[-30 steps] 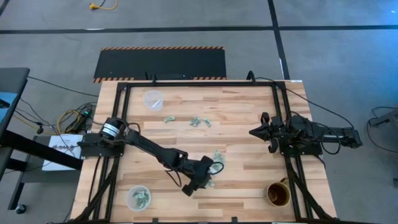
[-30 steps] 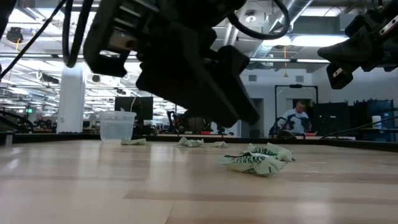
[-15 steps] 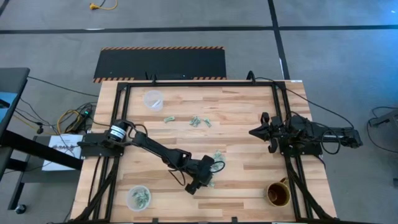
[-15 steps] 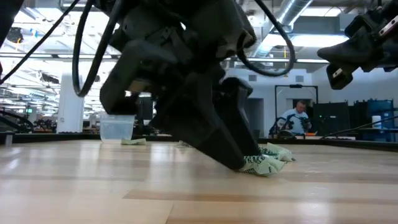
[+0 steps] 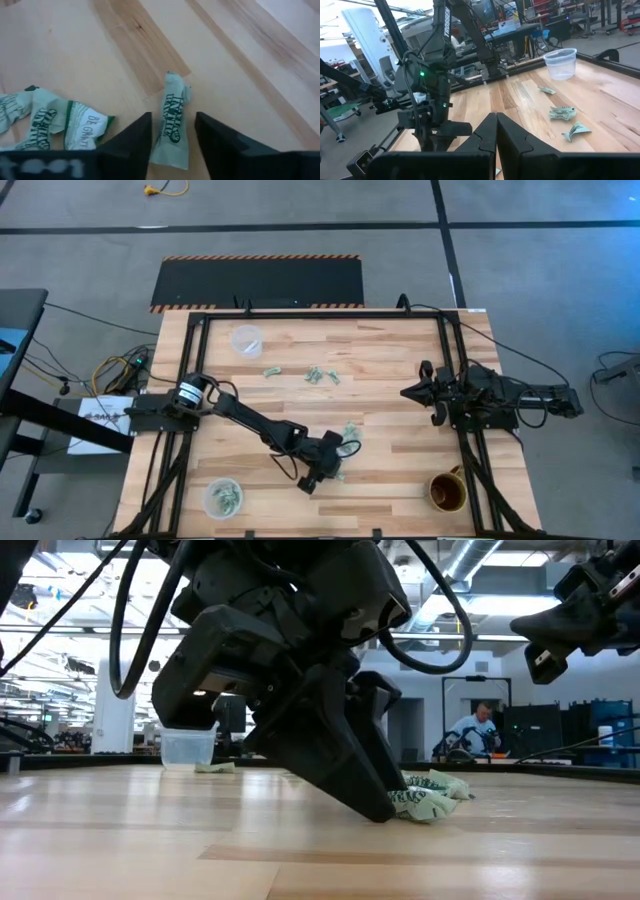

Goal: Pick and place Stevia / Truvia into bins
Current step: Put the stevia packet into the bottom transparent container, then put the stevia packet into the top transparent container

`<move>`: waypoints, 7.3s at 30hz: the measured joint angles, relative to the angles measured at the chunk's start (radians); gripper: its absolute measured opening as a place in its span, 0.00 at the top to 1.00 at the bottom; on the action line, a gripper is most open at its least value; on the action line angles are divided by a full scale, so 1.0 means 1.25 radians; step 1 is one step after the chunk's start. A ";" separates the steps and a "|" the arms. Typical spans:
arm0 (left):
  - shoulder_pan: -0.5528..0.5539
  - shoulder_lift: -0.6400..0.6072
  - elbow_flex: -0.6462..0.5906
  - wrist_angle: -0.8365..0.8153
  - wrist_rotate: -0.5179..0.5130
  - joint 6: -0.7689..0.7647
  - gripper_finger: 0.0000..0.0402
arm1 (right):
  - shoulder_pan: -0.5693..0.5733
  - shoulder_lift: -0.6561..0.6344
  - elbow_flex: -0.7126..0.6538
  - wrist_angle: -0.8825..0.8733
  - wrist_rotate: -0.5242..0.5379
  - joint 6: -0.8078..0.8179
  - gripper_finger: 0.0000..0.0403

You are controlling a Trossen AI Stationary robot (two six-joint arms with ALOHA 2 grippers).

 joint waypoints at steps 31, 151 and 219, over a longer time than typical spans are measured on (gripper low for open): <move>-0.202 -0.453 -0.003 -0.746 -0.093 -0.633 1.00 | 0.000 0.000 0.000 0.000 0.000 0.000 1.00; 0.367 -1.234 -0.617 -0.103 -0.136 -0.149 1.00 | -0.204 0.438 0.269 0.113 0.083 0.182 1.00; 0.367 -1.245 -0.617 -0.315 -0.236 0.024 1.00 | -0.173 1.590 0.989 -0.352 0.089 0.058 0.75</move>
